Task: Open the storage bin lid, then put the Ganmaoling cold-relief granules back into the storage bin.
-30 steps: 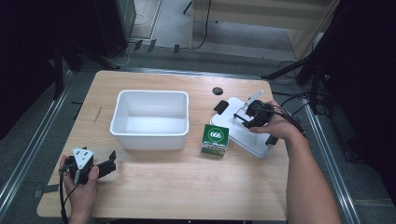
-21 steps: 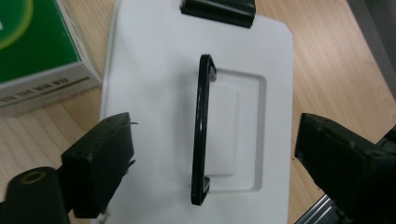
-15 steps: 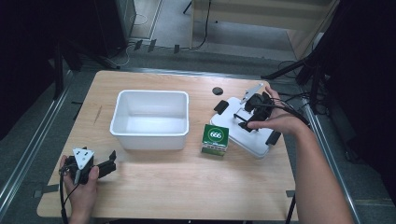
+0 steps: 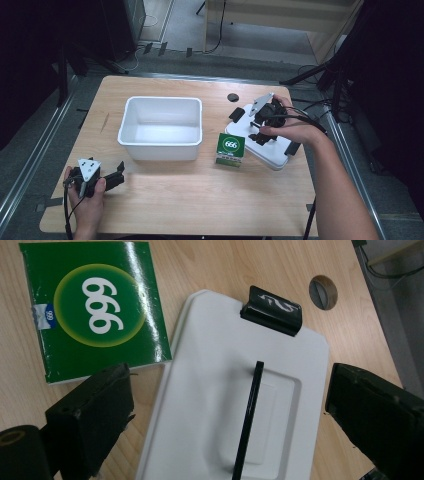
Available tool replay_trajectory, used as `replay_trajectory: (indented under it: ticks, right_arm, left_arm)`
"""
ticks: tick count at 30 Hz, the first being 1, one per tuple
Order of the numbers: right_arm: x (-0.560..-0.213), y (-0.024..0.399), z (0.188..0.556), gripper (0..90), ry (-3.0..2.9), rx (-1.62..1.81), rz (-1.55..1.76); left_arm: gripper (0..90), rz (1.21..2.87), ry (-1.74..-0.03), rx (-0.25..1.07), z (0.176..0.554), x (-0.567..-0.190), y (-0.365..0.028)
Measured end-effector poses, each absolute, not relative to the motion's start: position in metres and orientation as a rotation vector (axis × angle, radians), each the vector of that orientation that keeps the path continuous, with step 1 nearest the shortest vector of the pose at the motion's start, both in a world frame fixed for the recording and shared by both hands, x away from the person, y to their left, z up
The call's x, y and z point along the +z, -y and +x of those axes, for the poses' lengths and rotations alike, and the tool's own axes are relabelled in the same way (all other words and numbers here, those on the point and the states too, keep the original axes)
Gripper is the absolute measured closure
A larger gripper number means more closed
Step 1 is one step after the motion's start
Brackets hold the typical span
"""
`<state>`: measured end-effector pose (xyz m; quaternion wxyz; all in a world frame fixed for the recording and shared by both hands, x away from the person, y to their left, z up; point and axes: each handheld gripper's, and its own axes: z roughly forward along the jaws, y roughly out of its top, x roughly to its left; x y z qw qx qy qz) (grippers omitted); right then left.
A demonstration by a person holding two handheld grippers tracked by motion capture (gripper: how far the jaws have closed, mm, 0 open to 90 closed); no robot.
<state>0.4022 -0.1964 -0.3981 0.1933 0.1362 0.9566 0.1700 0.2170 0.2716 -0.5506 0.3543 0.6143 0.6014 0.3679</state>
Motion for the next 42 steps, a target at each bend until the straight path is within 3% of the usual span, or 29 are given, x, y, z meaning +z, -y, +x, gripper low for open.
replay_trajectory:
  ticks: [6, 8, 25, 28, 33, 42]
  right_arm:
    - [-0.398, 0.187, 0.396, 7.1, -2.667, 0.482, 0.293]
    - [-0.398, 0.184, 0.393, 11.7, -2.647, 0.488, 0.264]
    - [-0.402, 0.165, 0.388, 12.4, -2.699, 0.505, 0.233]
    - [-0.404, 0.163, 0.386, 11.1, -2.687, 0.481, 0.214]
    - [-0.404, 0.159, 0.383, 1.0, -2.724, 0.460, 0.205]
    - [-0.408, 0.149, 0.377, 0.0, -2.777, 0.467, 0.196]
  left_arm:
    - [4.1, 1.588, -1.554, 0.951, 0.217, -0.551, -0.272]
    - [4.1, 1.589, -1.554, 0.950, 0.217, -0.551, -0.272]
    - [4.1, 1.592, -1.549, 0.950, 0.217, -0.551, -0.271]
    - [4.1, 1.590, -1.550, 0.947, 0.217, -0.551, -0.272]
    - [4.1, 1.592, -1.549, 0.950, 0.217, -0.551, -0.272]
    - [4.1, 1.596, -1.551, 0.950, 0.217, -0.551, -0.271]
